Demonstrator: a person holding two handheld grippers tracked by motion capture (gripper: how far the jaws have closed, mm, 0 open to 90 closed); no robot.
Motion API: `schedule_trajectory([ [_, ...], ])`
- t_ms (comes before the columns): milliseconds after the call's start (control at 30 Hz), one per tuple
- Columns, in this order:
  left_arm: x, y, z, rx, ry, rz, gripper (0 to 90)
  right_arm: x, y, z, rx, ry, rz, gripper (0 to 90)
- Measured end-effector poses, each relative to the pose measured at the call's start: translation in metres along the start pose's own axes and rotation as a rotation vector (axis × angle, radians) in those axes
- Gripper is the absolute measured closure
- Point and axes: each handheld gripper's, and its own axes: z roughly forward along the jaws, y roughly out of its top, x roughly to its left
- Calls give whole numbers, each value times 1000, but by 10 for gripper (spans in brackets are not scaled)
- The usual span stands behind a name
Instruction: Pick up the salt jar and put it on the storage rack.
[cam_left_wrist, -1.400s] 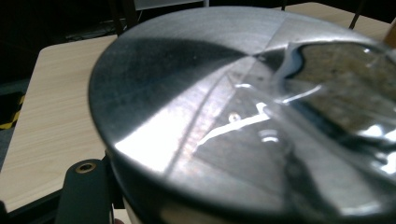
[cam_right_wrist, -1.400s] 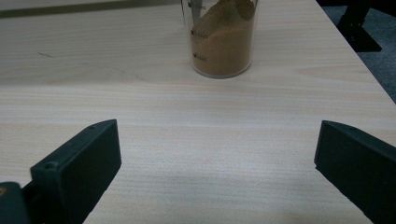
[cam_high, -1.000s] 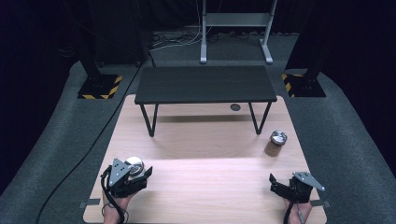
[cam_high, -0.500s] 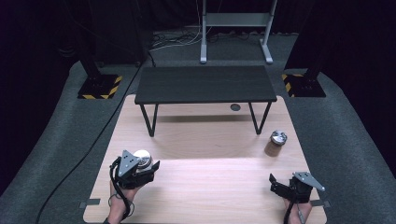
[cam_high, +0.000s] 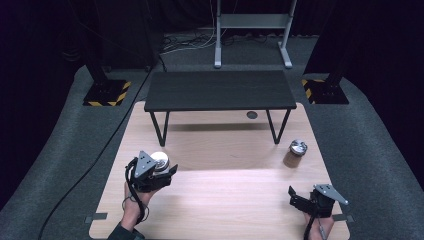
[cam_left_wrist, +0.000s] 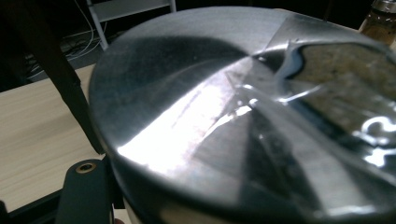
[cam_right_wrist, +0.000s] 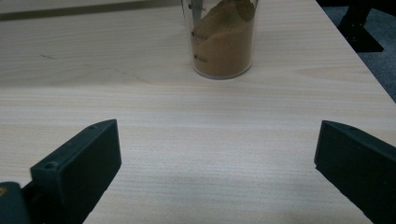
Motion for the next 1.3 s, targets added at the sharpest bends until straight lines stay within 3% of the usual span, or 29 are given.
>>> schedule_trajectory([
  [1300,22,35,49,45,-8,-3,311,0,1,1,5,2,0,0],
])
